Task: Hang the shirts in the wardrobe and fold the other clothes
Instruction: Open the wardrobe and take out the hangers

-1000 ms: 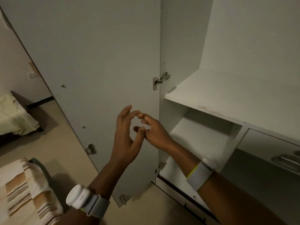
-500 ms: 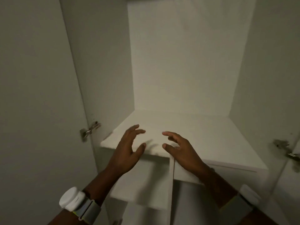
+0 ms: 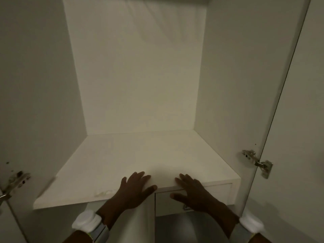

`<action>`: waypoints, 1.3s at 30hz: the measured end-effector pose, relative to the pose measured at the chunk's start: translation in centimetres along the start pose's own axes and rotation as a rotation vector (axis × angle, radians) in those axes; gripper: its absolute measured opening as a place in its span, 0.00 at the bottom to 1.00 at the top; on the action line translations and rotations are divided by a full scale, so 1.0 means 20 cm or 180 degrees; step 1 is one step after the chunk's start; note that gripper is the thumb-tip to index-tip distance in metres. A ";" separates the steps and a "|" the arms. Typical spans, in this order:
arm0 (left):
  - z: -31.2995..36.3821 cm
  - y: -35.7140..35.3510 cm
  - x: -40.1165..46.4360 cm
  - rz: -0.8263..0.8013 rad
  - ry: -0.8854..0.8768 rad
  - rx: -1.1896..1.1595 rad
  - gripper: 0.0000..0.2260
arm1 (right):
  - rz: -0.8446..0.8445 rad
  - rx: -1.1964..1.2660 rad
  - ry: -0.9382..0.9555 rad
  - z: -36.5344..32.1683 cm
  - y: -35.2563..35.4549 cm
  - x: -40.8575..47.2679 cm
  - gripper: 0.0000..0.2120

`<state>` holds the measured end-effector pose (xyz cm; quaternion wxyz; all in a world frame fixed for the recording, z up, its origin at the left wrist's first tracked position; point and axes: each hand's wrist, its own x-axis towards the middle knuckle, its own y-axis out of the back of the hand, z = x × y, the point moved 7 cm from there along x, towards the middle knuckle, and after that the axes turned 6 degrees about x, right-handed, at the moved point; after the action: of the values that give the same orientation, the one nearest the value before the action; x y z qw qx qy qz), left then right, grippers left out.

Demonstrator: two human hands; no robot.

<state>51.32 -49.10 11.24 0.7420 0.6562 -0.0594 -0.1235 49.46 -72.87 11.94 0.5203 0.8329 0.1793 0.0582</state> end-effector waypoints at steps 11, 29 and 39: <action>-0.05 0.17 0.10 -0.0001 -0.0435 -0.0009 0.44 | -0.0078 -0.0122 -0.0642 -0.11 0.09 0.09 0.42; 0.11 2.52 0.40 0.2060 -0.1164 -0.3799 0.29 | 0.4388 -0.0554 0.1399 -1.34 2.93 -0.41 0.19; -0.01 3.46 0.27 0.3745 -0.1228 -0.4206 0.34 | 0.4900 -0.0387 0.1886 -1.43 3.77 -0.53 0.21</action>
<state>63.81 -42.90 79.29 0.8880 -0.0718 -0.4255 0.1589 49.51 -82.27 92.74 0.3103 0.6433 -0.3150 0.6250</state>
